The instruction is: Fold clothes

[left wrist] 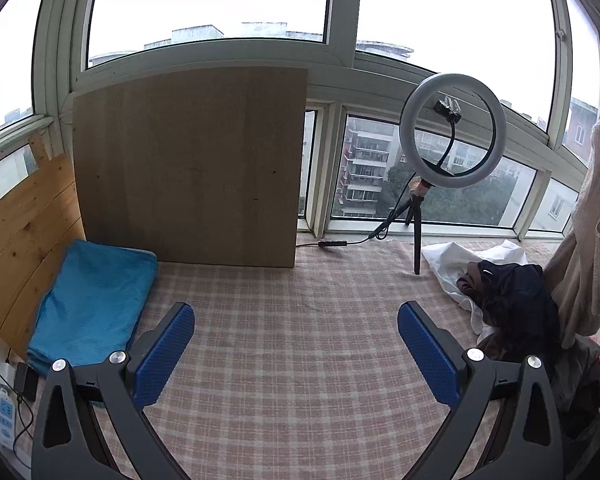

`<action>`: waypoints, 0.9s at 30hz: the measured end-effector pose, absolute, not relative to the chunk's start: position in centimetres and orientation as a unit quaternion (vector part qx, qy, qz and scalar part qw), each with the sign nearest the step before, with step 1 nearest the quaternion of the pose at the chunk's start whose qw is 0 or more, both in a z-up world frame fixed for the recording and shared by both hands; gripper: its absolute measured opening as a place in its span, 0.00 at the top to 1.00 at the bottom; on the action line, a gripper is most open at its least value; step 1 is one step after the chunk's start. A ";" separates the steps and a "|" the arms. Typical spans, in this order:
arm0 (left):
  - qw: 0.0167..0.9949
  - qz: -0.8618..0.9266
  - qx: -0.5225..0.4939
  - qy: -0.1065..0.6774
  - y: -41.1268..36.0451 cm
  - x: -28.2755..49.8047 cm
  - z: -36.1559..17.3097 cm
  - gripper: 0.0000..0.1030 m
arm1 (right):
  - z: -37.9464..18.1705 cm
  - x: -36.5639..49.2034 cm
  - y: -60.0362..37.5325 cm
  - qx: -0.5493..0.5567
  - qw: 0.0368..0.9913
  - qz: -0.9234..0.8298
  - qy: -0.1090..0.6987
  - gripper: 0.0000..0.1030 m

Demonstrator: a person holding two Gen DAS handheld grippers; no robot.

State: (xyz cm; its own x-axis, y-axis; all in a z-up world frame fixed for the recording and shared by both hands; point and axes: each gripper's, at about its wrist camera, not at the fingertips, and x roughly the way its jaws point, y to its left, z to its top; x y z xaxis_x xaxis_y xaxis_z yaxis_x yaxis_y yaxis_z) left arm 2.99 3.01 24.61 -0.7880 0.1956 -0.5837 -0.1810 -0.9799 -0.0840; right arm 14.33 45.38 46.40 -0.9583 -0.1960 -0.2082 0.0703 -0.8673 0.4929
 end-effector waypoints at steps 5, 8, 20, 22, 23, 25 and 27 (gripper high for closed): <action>0.078 0.950 -0.300 -0.038 -1.4 3.2 25.1 0.01 | 51.9 11.8 36.2 0.115 0.164 -0.959 -0.200 0.94; 0.062 0.951 -0.297 -0.058 -4.6 3.6 25.3 0.01 | 52.2 9.0 31.0 0.143 0.186 -0.959 -0.159 0.94; -0.001 0.939 -0.340 -0.042 -14.3 3.6 21.1 0.01 | 16.9 1.0 21.0 0.466 0.085 -0.874 -0.108 0.46; -0.005 0.935 -0.351 -0.045 -15.4 3.1 20.1 0.01 | 13.3 2.7 18.5 0.479 0.102 -0.864 -0.118 0.46; -0.007 0.933 -0.357 -0.047 -15.9 2.9 19.7 0.01 | 11.9 3.3 17.0 0.486 0.117 -0.859 -0.113 0.46; -0.003 0.929 -0.367 -0.053 -16.4 2.5 19.0 0.01 | 9.7 4.7 13.0 0.507 0.145 -0.846 -0.084 0.46; 0.001 0.924 -0.378 -0.059 -16.9 2.0 18.2 0.01 | 8.4 5.3 8.7 0.519 0.158 -0.839 -0.035 0.45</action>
